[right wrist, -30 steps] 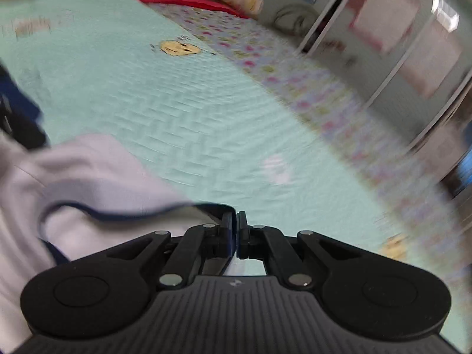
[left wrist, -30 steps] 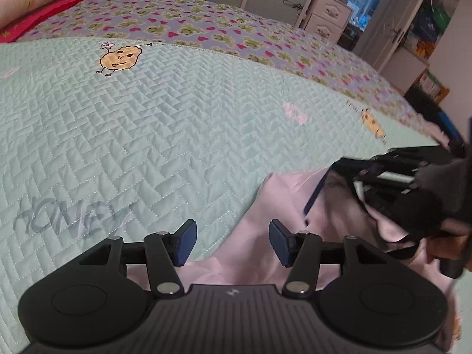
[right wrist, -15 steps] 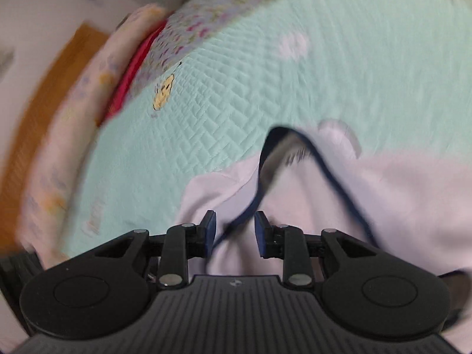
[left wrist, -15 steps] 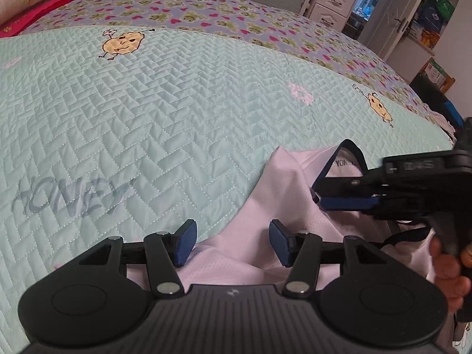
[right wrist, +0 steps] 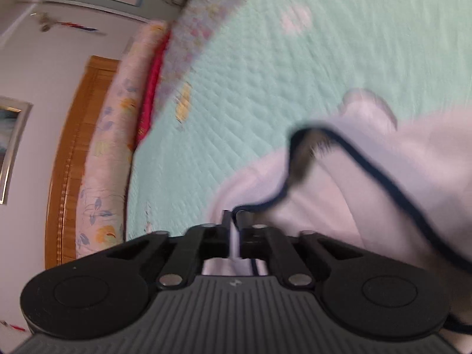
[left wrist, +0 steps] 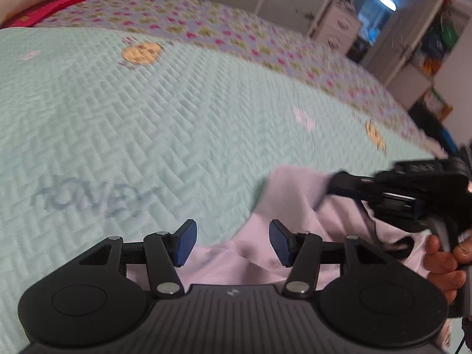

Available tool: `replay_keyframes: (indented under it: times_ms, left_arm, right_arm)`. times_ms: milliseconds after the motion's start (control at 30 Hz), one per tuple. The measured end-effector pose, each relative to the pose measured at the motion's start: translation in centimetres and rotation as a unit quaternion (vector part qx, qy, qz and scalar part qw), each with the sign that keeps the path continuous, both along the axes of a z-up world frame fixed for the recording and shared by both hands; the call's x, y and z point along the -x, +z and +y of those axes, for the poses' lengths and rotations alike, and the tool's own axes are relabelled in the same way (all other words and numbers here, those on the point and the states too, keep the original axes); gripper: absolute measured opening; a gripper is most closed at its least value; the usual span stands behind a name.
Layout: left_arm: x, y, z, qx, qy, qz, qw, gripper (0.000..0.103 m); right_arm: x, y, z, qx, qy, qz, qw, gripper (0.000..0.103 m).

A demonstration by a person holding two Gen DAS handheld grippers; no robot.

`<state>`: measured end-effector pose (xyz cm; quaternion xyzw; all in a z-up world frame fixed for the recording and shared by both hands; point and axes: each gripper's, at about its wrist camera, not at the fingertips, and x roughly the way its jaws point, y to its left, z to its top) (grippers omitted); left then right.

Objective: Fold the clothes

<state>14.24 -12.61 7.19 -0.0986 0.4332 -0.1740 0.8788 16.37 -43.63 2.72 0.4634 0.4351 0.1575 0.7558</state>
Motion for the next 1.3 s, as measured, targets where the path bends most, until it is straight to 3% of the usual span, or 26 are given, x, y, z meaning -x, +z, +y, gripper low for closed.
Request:
replay_keyframes:
  times_ms: [167,300,433,467,500,533,567,700,767,833,867,933,967,1000,1067,1133,1300]
  left_arm:
    - [0.6,-0.1,2.8,0.009,0.026,0.02,0.9994,0.063]
    - [1.0,-1.1,3.1,0.008,0.015,0.037,0.9992,0.063]
    - [1.0,-1.7,2.6,0.04,-0.007,0.064,0.9971,0.061]
    - [1.2,-1.6,2.3,0.042,-0.013,0.058,0.9974,0.047]
    - [1.6,-1.4,1.9,0.038,-0.02,0.046,0.998,0.016]
    - [2.0,-1.1,1.3,0.031,-0.031,0.037,0.9983,0.005]
    - [2.4,-0.7,0.7,0.024,-0.043,0.028,0.9984,0.006]
    - [5.4,0.7,-1.9,-0.036,-0.062,-0.03,0.9969,0.006]
    - [7.8,1.1,-4.0,-0.097,-0.095,-0.086,0.987,0.006]
    - [10.3,1.4,-6.2,-0.157,-0.126,-0.142,0.9692,0.006]
    - [11.5,1.3,-7.3,-0.174,-0.151,-0.157,0.9604,0.006]
    - [13.2,0.2,-9.0,-0.188,-0.185,-0.154,0.9521,0.006]
    - [14.1,-0.4,-9.8,-0.195,-0.202,-0.153,0.9475,0.006]
    - [14.8,-1.0,-10.4,-0.206,-0.22,-0.154,0.9409,0.008]
    - [16.1,-2.1,-11.4,-0.224,-0.255,-0.149,0.9288,0.012]
    - [16.7,-2.7,-11.2,-0.22,-0.26,-0.136,0.9303,0.012]
    - [17.2,-2.0,-9.6,-0.21,-0.248,-0.131,0.9365,0.036]
  right_arm:
    - [1.9,3.9,-3.6,0.025,-0.026,-0.04,0.999,0.0]
    - [4.4,3.7,-6.3,0.039,-0.037,-0.017,0.998,0.0]
    - [4.8,2.1,-4.4,0.039,-0.009,-0.005,0.999,0.005]
    - [4.6,2.0,-3.4,0.037,0.0,-0.009,0.999,0.006]
    - [4.4,1.8,-2.4,0.035,0.01,-0.015,0.999,0.008]
    - [4.1,1.7,-1.3,0.033,0.019,-0.02,0.999,0.017]
    - [3.8,1.8,-0.2,0.042,0.029,-0.026,0.998,0.031]
    - [1.9,1.9,2.9,0.081,0.051,-0.046,0.994,0.041]
    - [0.9,1.3,3.4,0.083,0.057,-0.043,0.994,0.05]
    - [-0.1,0.8,3.8,0.09,0.059,-0.041,0.993,0.05]
    - [-0.6,0.6,4.0,0.094,0.059,-0.04,0.993,0.05]
    - [-1.2,0.1,4.2,0.099,0.057,-0.037,0.993,0.046]
    - [-1.1,0.1,3.9,0.103,0.053,-0.037,0.993,0.022]
    - [-0.8,0.3,3.6,0.108,0.048,-0.038,0.992,0.006]
    - [-0.2,0.5,2.9,0.117,0.039,-0.041,0.992,0.0]
    - [0.7,0.8,2.1,0.137,0.027,-0.042,0.989,0.0]
    - [2.6,0.2,0.6,0.199,0.023,-0.016,0.98,0.0]
